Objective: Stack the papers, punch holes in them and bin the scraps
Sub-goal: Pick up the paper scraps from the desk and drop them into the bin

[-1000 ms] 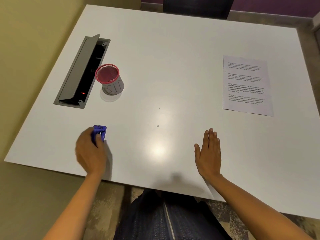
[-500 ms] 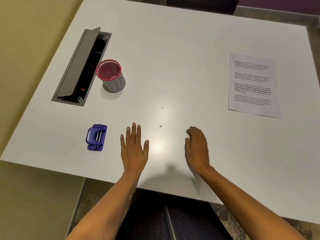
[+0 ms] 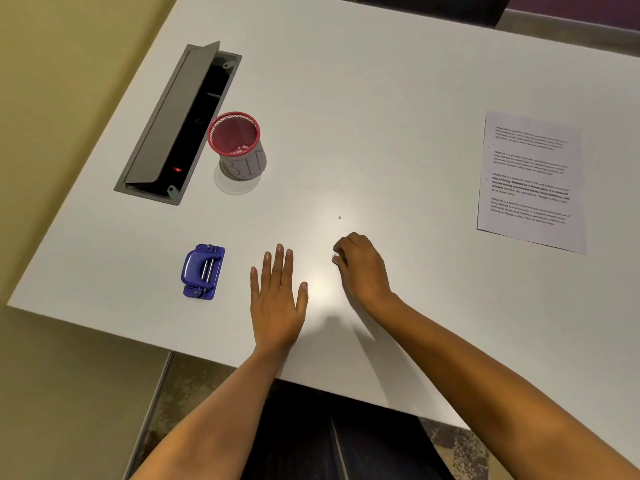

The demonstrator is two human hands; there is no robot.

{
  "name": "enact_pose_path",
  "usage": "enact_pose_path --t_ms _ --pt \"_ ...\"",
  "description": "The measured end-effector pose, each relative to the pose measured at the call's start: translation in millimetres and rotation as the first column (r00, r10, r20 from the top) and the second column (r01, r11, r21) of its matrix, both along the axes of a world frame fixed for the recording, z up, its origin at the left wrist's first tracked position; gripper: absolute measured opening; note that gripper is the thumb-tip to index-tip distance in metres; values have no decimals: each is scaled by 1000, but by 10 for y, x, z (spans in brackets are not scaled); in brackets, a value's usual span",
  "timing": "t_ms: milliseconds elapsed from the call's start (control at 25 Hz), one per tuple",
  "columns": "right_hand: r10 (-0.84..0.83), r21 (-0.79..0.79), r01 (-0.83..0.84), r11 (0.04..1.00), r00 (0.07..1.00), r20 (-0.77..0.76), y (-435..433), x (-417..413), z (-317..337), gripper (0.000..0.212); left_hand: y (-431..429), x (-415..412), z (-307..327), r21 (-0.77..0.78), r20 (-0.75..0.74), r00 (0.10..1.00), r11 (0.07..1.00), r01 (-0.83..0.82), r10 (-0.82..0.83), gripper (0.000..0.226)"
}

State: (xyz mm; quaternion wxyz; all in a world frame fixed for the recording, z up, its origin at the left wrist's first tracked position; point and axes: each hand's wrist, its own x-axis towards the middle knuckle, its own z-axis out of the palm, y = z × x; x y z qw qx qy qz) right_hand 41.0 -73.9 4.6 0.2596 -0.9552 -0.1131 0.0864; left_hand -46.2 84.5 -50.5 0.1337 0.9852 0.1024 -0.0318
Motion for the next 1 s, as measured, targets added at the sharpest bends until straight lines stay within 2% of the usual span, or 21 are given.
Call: enact_pose_path --t_ms 160,400,560,640,720,760,840,960,1000 --pt "42 -65 -43 997 999 -17 32 76 40 9 2 4 -9 -3 9 1000 1000 1 -1 64" --pt "81 -81 -87 993 994 -74 45 138 114 14 -5 4 0 -13 24 1000 1000 -6 6 64" --pt "70 -198 -102 975 985 -160 110 182 120 14 -6 3 18 -12 29 1000 1000 -2 2 63" --pt "5 -204 -49 978 978 -209 126 183 133 14 -9 10 26 -8 29 1000 1000 -4 5 63" --pt "-155 -50 147 988 944 -292 90 197 144 10 -13 10 29 -8 27 1000 1000 -3 3 64" --pt "-236 51 270 961 907 -349 51 195 154 7 -14 7 29 -13 25 1000 1000 -4 4 64" --pt "-351 216 491 844 810 -470 -34 173 180 10 -14 6 32 -22 22 1000 1000 -9 9 64" --pt "-376 369 734 570 632 -677 -169 172 190 16 -16 9 32 -15 12 1000 1000 -10 11 64" --pt "-368 378 750 543 617 -695 -199 183 182 14 -16 11 30 -11 11 1000 1000 -11 11 64"
